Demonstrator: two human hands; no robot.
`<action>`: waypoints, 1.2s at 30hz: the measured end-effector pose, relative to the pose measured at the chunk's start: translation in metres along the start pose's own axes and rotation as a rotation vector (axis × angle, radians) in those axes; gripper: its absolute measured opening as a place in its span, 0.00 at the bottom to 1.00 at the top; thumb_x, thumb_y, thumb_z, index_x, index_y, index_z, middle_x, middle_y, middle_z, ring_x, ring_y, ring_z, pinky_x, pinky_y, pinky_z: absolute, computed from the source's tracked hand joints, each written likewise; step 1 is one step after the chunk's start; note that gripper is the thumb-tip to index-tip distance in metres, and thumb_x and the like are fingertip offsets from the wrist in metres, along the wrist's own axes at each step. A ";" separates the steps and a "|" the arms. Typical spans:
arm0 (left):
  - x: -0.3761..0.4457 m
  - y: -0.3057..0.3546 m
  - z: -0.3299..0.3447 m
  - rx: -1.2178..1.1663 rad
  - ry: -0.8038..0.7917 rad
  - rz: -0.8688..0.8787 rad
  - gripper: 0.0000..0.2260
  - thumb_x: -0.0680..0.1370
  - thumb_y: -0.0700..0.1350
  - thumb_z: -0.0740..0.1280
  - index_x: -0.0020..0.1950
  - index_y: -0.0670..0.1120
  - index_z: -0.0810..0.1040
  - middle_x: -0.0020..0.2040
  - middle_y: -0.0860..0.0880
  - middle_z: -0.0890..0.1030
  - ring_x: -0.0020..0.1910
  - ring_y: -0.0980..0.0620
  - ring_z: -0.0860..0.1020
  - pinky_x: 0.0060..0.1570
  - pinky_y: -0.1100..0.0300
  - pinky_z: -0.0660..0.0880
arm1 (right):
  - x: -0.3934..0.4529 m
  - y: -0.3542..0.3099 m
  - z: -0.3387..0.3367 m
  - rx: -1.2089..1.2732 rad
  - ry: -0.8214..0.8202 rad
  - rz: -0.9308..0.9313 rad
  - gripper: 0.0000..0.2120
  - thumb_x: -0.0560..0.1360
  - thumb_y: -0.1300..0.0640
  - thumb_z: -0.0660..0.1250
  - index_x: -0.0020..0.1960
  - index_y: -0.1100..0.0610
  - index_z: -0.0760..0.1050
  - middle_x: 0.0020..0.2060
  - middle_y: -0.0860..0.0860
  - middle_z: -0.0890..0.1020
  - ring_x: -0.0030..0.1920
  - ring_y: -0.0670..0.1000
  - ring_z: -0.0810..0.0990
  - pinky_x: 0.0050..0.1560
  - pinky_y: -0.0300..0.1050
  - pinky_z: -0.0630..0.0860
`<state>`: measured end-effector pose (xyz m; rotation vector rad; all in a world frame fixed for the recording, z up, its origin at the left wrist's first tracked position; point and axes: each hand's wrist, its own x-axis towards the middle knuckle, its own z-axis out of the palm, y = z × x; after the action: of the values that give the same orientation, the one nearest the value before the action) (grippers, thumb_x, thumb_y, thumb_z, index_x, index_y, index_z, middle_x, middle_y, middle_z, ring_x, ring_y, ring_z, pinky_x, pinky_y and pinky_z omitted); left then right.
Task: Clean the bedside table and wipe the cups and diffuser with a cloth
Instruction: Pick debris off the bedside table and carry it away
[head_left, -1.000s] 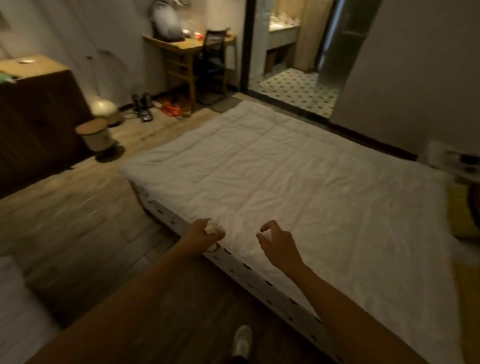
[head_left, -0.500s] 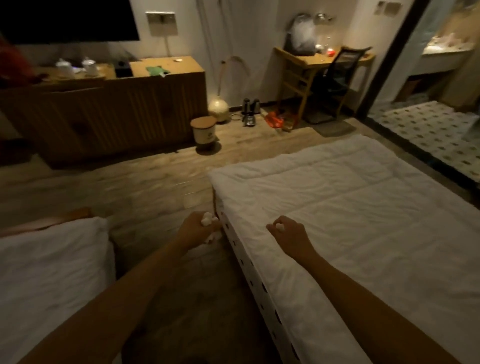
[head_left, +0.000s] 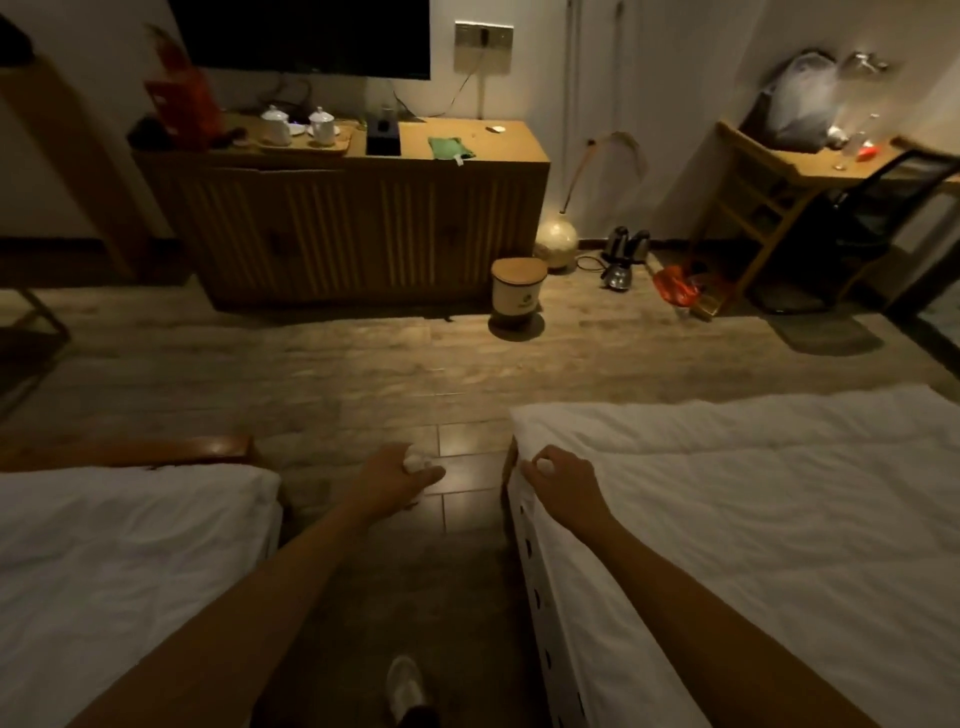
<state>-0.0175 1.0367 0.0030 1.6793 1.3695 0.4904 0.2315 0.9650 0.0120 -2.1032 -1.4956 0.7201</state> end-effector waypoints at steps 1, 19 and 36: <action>0.022 0.000 -0.010 0.017 0.015 0.007 0.18 0.76 0.48 0.73 0.30 0.48 0.70 0.23 0.53 0.74 0.25 0.62 0.75 0.25 0.71 0.67 | 0.024 -0.011 0.002 -0.006 -0.011 -0.007 0.15 0.79 0.47 0.65 0.37 0.54 0.71 0.34 0.46 0.77 0.38 0.48 0.76 0.37 0.40 0.65; 0.431 0.043 -0.093 -0.145 0.106 -0.084 0.10 0.75 0.47 0.74 0.40 0.42 0.79 0.33 0.47 0.82 0.31 0.52 0.83 0.27 0.63 0.76 | 0.421 -0.063 0.004 0.165 0.072 0.119 0.19 0.80 0.49 0.65 0.39 0.63 0.75 0.35 0.56 0.80 0.39 0.54 0.78 0.44 0.49 0.71; 0.831 0.113 -0.128 0.008 0.066 -0.145 0.10 0.75 0.45 0.73 0.41 0.38 0.78 0.36 0.41 0.79 0.38 0.41 0.79 0.39 0.47 0.77 | 0.827 -0.056 -0.076 0.330 0.101 0.355 0.17 0.79 0.48 0.66 0.40 0.60 0.76 0.37 0.58 0.81 0.39 0.54 0.78 0.37 0.44 0.71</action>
<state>0.2090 1.8541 -0.0217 1.5682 1.5308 0.4609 0.4666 1.7624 -0.0196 -2.1257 -0.8860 0.9020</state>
